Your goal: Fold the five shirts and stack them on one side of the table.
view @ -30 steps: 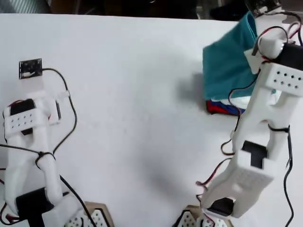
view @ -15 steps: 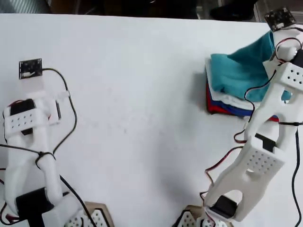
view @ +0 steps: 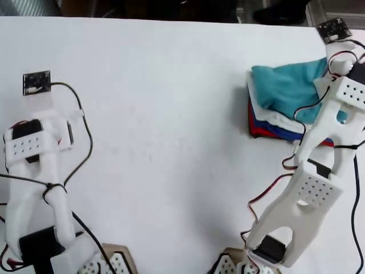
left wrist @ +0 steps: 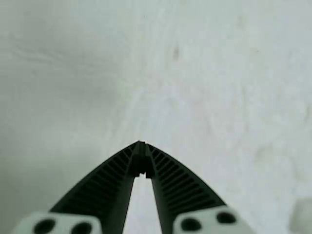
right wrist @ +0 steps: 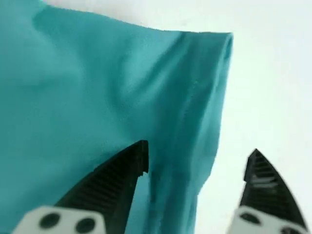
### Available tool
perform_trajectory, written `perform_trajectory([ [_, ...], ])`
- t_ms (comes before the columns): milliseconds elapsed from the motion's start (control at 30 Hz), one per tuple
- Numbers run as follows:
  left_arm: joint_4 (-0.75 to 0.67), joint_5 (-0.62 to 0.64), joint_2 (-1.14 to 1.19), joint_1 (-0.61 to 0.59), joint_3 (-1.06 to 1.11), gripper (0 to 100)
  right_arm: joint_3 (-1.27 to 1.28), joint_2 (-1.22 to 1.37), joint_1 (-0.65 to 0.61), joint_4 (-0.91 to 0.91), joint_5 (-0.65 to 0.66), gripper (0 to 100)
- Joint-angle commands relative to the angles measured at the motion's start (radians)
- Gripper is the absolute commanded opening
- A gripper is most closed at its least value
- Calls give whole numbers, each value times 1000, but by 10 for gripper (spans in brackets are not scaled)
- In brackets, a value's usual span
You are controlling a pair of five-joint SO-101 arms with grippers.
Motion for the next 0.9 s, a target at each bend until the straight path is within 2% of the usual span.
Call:
perform_trajectory([
  [0, -8, -6, -35, -5, -33, 26, -8, -174, -2, -10, -190, 333],
  [67, -8, -6, -35, -5, -33, 26, 5, -214, -33, 15, -227, 265],
  [167, -8, -6, -35, -5, -33, 26, -6, -240, -97, 111, -227, 7],
  [233, -8, -6, -35, -6, -33, 26, -8, -255, -143, 182, -226, 51],
  [300, -8, -6, -35, -6, -35, 26, 0, -272, -196, 243, -226, 13],
  [433, -8, -6, -35, -6, -39, 26, 3, -291, -292, 364, -227, 21],
  [567, -8, -6, -35, -8, -39, 26, 46, -280, -289, 374, -229, 21],
  [867, -11, -6, -35, -9, -39, 26, 456, -288, -242, 303, -157, 21],
])
